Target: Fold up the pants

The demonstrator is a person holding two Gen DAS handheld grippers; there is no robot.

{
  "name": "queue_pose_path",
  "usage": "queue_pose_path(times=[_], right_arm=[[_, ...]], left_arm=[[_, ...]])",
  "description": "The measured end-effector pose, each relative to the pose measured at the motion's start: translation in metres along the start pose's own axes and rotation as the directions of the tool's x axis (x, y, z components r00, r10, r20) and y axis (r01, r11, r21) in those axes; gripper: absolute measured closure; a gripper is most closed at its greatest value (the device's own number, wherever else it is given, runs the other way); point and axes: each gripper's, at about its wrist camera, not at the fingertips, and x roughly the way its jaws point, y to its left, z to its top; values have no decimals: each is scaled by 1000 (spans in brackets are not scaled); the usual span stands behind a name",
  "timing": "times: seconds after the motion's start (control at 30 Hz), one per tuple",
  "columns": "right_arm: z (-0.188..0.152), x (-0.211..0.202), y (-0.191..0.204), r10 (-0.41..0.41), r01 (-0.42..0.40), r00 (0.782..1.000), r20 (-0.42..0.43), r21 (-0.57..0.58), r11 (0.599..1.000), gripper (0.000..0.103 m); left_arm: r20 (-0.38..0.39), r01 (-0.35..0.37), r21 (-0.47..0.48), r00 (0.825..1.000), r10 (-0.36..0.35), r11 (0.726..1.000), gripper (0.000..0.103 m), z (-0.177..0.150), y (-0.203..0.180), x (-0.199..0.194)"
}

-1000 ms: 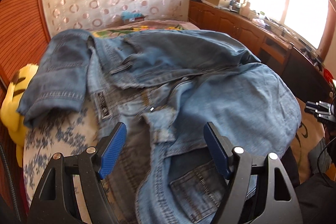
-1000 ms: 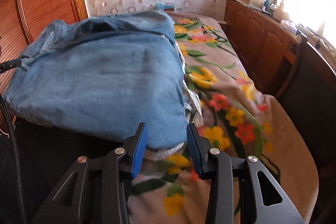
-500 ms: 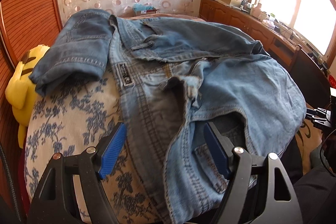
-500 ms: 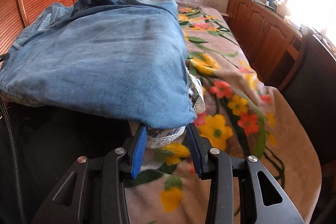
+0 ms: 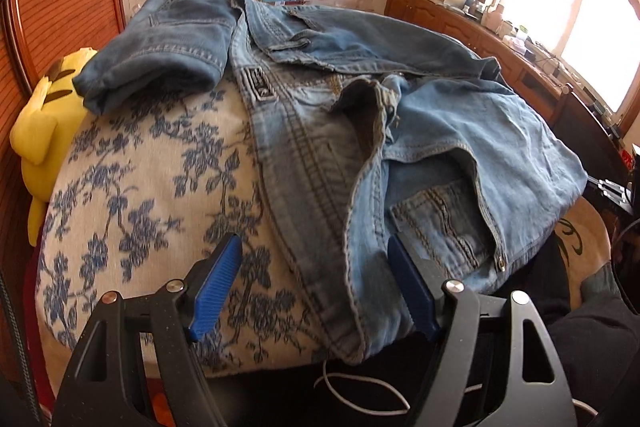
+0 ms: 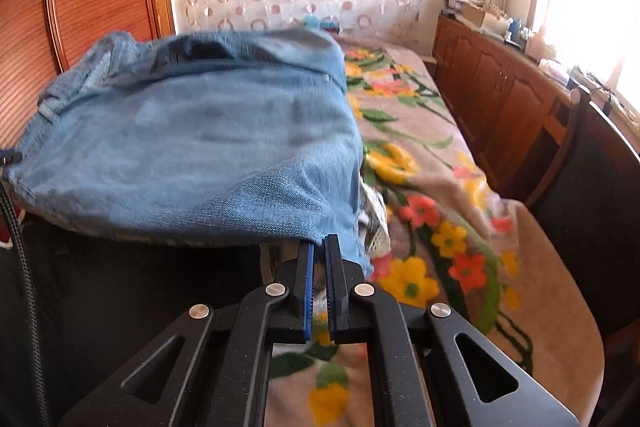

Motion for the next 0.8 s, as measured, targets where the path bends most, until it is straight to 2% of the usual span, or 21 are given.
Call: queue_pose_path(times=[0.17,0.53,0.8], right_arm=[[9,-9,1,-8,8,999,50,1,1000,99],[12,-7,2,-16,16,997,73,1,1000,99],[17,-7,2,-17,17,998,58,0,1000,99]], left_arm=[[7,48,-45,999,-48,998,40,-14,6,-12],[25,72,-14,997,-71,997,66,-23,-3,-32],[20,122,-18,992,-121,992,67,-22,-7,-26]])
